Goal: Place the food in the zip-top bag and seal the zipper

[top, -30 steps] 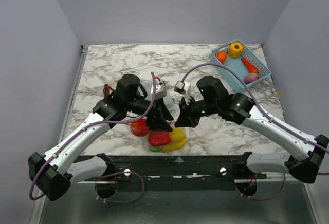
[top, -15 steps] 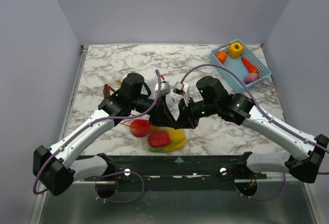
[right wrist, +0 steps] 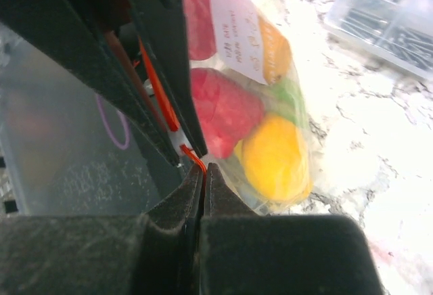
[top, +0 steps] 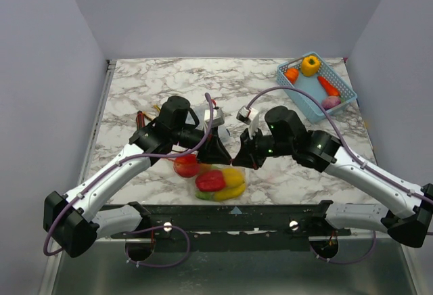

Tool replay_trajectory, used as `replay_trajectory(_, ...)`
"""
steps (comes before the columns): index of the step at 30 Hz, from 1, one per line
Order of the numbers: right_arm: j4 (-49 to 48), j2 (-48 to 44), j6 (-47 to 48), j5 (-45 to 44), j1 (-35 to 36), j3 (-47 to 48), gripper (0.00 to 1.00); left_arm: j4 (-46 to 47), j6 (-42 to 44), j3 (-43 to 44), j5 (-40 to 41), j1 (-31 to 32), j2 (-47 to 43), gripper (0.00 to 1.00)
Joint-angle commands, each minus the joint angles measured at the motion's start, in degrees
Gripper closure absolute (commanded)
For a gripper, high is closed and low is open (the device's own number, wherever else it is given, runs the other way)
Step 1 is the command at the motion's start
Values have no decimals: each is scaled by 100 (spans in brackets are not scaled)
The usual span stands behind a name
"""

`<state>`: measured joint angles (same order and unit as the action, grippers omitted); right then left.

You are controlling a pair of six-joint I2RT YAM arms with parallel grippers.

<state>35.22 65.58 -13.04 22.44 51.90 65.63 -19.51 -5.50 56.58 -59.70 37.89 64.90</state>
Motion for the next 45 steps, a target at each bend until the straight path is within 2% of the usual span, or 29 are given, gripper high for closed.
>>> replay_trajectory(1, -287, -282, -448, -1669, -57, -326, 100, -423, 198, 174, -65, 43, -4, 100)
replay_trajectory(6, -287, -633, -919, -2942, -55, -610, 100, -584, 319, 219, 184, 31, 19, 100)
replay_trajectory(10, 67, -759, -1244, -4232, -55, -695, 100, -719, 385, 261, 506, -8, 6, 100)
replay_trajectory(13, 275, -830, -1445, -4804, -50, -772, 100, -849, 448, 301, 869, -21, -53, 100)
replay_trajectory(20, 426, -1226, -1735, -5519, -52, -940, 100, -1402, 324, 498, 1913, -26, -97, 100)
replay_trajectory(26, 494, -1321, -1935, -6169, -57, -1062, 100, -2004, 184, 500, 2164, -24, -247, 100)
replay_trajectory(34, 556, -1439, -1897, -6461, -56, -1110, 100, -2225, 46, 44, 2733, -19, -811, 100)
replay_trajectory(41, 690, -1631, -1949, -6538, -53, -1205, 100, -1891, -289, -142, 2913, -23, -1006, 100)
replay_trajectory(42, 687, -1659, -1964, -6518, -56, -1218, 100, -1829, -347, -113, 2895, -23, -985, 94)
replay_trajectory(45, 657, -1614, -1952, -6536, -60, -1249, 100, -1665, -498, 61, 2941, -25, -911, 63)
